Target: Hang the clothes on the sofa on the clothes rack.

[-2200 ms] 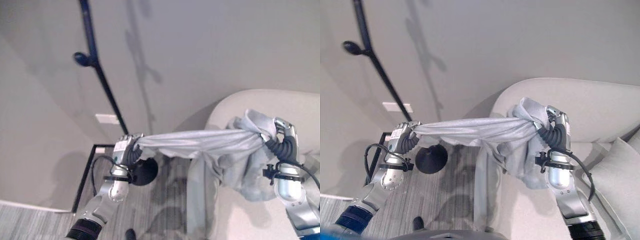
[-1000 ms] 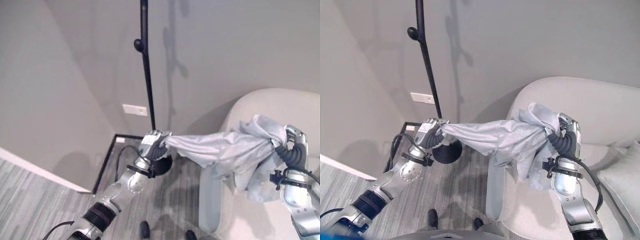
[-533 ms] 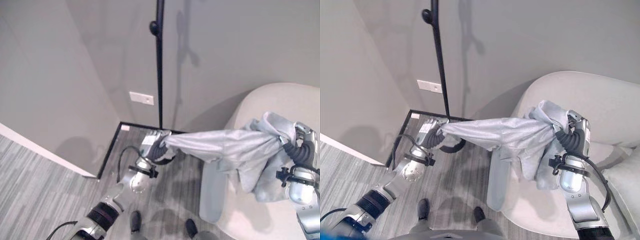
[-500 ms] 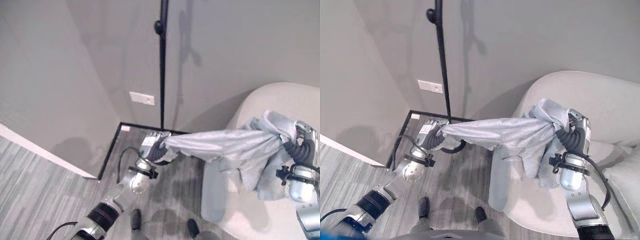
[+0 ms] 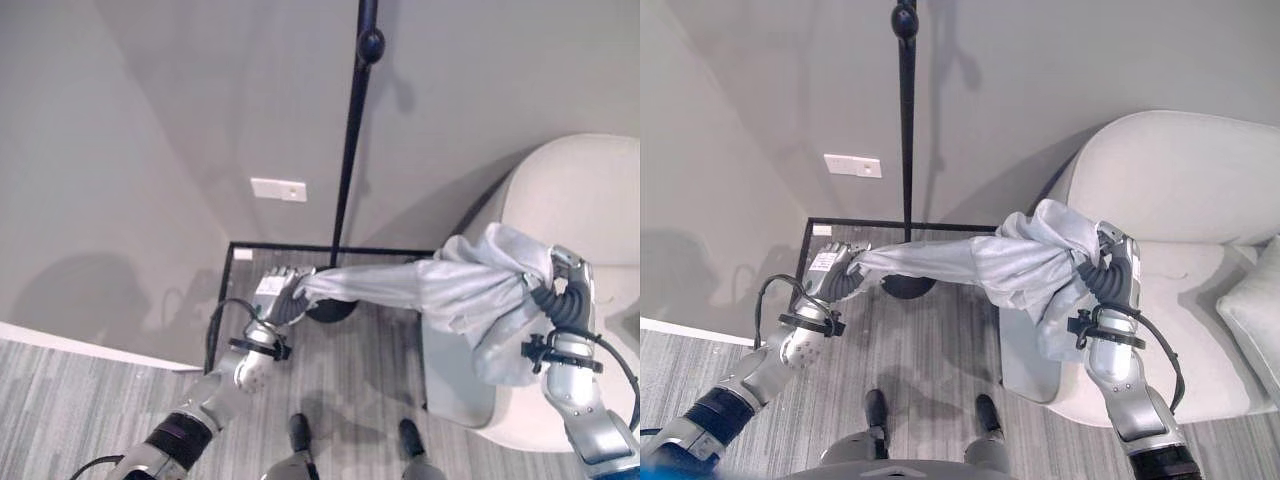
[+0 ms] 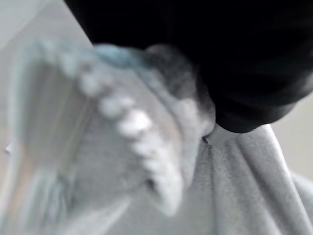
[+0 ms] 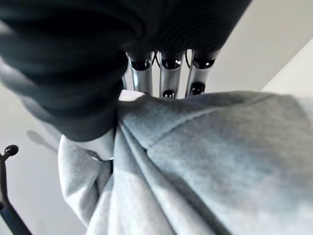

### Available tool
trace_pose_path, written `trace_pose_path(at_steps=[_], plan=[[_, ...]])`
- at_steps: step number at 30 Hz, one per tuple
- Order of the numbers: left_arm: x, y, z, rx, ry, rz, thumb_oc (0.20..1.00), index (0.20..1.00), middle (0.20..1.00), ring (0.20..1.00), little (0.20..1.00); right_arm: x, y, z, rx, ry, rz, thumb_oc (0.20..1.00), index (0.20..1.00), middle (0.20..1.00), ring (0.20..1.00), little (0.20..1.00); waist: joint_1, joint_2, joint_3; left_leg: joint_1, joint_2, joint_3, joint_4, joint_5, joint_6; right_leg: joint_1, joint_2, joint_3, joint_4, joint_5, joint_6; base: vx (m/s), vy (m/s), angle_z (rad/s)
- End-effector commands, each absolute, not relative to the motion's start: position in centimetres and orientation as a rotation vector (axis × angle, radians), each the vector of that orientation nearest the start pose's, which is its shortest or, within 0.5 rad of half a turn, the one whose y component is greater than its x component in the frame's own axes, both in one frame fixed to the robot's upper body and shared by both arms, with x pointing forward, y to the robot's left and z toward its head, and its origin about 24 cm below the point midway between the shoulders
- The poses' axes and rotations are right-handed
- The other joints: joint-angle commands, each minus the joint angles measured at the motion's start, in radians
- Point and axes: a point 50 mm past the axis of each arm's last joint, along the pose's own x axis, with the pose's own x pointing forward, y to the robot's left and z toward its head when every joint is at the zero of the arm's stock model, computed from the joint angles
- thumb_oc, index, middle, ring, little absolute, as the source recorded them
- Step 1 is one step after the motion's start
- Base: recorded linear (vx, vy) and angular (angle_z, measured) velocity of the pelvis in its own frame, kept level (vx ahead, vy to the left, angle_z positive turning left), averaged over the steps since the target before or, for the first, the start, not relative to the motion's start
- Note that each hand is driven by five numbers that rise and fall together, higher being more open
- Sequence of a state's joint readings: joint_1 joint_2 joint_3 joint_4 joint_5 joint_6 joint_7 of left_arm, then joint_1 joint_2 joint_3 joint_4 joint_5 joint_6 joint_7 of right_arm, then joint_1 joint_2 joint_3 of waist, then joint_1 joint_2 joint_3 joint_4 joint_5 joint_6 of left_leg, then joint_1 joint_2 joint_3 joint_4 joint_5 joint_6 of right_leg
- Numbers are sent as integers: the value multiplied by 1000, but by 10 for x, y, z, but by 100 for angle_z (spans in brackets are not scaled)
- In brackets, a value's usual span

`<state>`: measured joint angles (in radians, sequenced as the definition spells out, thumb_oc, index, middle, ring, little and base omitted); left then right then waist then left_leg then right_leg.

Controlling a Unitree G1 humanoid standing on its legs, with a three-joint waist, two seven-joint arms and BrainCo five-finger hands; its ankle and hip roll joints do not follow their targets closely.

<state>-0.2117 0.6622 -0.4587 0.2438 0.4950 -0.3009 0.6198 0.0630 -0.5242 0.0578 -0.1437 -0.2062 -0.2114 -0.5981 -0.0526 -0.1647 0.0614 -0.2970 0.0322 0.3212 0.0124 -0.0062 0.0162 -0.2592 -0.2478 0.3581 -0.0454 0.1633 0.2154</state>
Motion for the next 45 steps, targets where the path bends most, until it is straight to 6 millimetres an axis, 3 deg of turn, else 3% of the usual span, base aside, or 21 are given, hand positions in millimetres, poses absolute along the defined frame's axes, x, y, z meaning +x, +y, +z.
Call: trace_pose_path(at_steps=[1,3,4,5,7,8,9,10,11,15,21,25,28,29,31,32,33,36,38,40,45], plan=[[269,192,88,1017,-628,74,200,200,200,200,200,232,-236,133,-651,-592,-447,200,200,200,200,200,4,50,-71,-37,115,-37,-18,4,-76,71,-68,-36,28,99,37,15,9,-28],[269,192,88,1017,-628,74,200,200,200,200,200,232,-236,133,-651,-592,-447,200,200,200,200,200,4,50,-71,-37,115,-37,-18,4,-76,71,-67,-36,28,99,37,76,17,-11],[271,201,88,1030,-604,105,200,200,200,200,200,231,-232,129,-622,-590,-454,200,200,200,200,200,0,54,-83,-10,137,-16,-15,-27,-72,53,-93,-97,40,198,32,303,96,5],[271,198,86,1030,-600,89,200,200,200,200,200,228,-233,128,-627,-590,-457,200,200,200,200,200,-15,51,-99,19,133,-23,-27,-69,-74,68,-52,-91,15,185,30,335,155,5],[271,193,83,1026,-596,57,200,200,200,200,200,224,-235,131,-623,-610,-464,200,200,200,200,200,-48,36,-111,43,105,-17,-39,-85,-59,58,44,-38,-15,89,35,149,218,-9],[271,191,81,1025,-587,39,200,200,200,200,200,223,-235,132,-614,-620,-462,200,200,200,200,200,-59,32,-112,64,85,-9,-54,-97,-44,35,108,-12,-10,-13,31,44,270,-8],[273,186,79,1014,-568,7,200,200,200,200,200,222,-237,134,-600,-631,-470,200,200,200,200,200,-79,21,-95,87,47,-10,-65,-80,-25,-16,239,38,17,-107,15,36,199,0],[273,185,79,1013,-569,6,200,200,200,200,200,222,-237,134,-601,-632,-471,200,200,200,200,200,-76,22,-93,91,48,-9,-68,-82,-25,-19,242,39,28,-114,15,111,212,0],[276,175,80,986,-579,-33,200,200,200,200,200,221,-239,134,-604,-635,-488,200,200,200,200,200,-88,20,-80,117,5,-49,-70,-106,-9,-37,347,78,54,-148,-11,159,137,11],[277,147,76,904,-603,-116,200,200,200,200,200,216,-250,134,-638,-624,-524,200,200,200,200,200,-94,42,-55,180,-20,-80,-33,-116,-23,-10,386,82,99,-160,-70,183,-12,29],[271,139,74,840,-589,-138,200,200,200,200,200,210,-259,138,-675,-625,-550,200,200,200,200,200,-101,76,-75,188,-7,-89,75,-109,-70,29,376,47,89,-171,-103,237,-63,31],[275,142,85,851,-634,-91,200,200,200,200,200,209,-262,148,-715,-669,-568,200,200,200,200,200,-106,63,-64,94,38,-102,350,-55,-112,59,370,43,106,-187,-145,115,-100,17],[277,144,87,846,-638,-57,200,200,200,200,200,209,-263,149,-736,-680,-568,200,200,200,200,200,-105,50,-67,40,56,-113,458,-43,-111,74,368,52,111,-197,-158,115,-50,5],[277,144,87,823,-630,-35,200,200,200,200,200,209,-265,145,-739,-653,-572,200,200,200,200,200,-101,47,-65,16,90,-115,460,-59,-98,93,349,52,109,-215,-157,173,41,-24],[276,141,83,813,-622,-33,200,200,200,200,200,207,-267,143,-736,-641,-585,200,200,200,200,200,-96,39,-80,28,104,-135,275,-104,-84,100,298,34,98,-237,-141,264,111,-22],[276,141,82,814,-620,-31,200,200,200,200,200,208,-267,142,-736,-640,-589,200,200,200,200,200,-90,42,-80,19,106,-148,197,-88,-91,104,289,30,95,-244,-136,249,185,2],[275,142,79,817,-611,-29,200,200,200,200,200,210,-265,143,-738,-644,-587,200,200,200,200,200,-76,47,-74,-1,116,-180,50,-1,-109,109,278,31,89,-260,-132,153,135,13],[276,143,79,815,-617,-14,200,200,200,200,200,215,-262,146,-737,-666,-580,200,200,200,200,200,-48,38,-64,-52,132,-209,-69,67,-130,130,265,41,71,-273,-124,174,135,-19],[276,142,79,804,-624,-7,200,200,200,200,200,220,-258,146,-729,-674,-569,200,200,200,200,200,-28,29,-59,-104,155,-229,-100,59,-141,152,238,55,53,-282,-109,216,171,-47],[274,140,77,799,-617,-21,200,200,200,200,200,223,-255,144,-730,-661,-545,200,200,200,200,200,-9,43,-62,-105,177,-190,-98,79,-151,189,202,72,36,-296,-86,296,299,-59],[272,138,77,809,-634,-49,200,200,200,200,200,223,-252,136,-748,-621,-529,200,200,200,200,200,14,67,-60,-57,162,-109,-71,105,-149,196,116,62,13,-273,-47,267,345,-61]])
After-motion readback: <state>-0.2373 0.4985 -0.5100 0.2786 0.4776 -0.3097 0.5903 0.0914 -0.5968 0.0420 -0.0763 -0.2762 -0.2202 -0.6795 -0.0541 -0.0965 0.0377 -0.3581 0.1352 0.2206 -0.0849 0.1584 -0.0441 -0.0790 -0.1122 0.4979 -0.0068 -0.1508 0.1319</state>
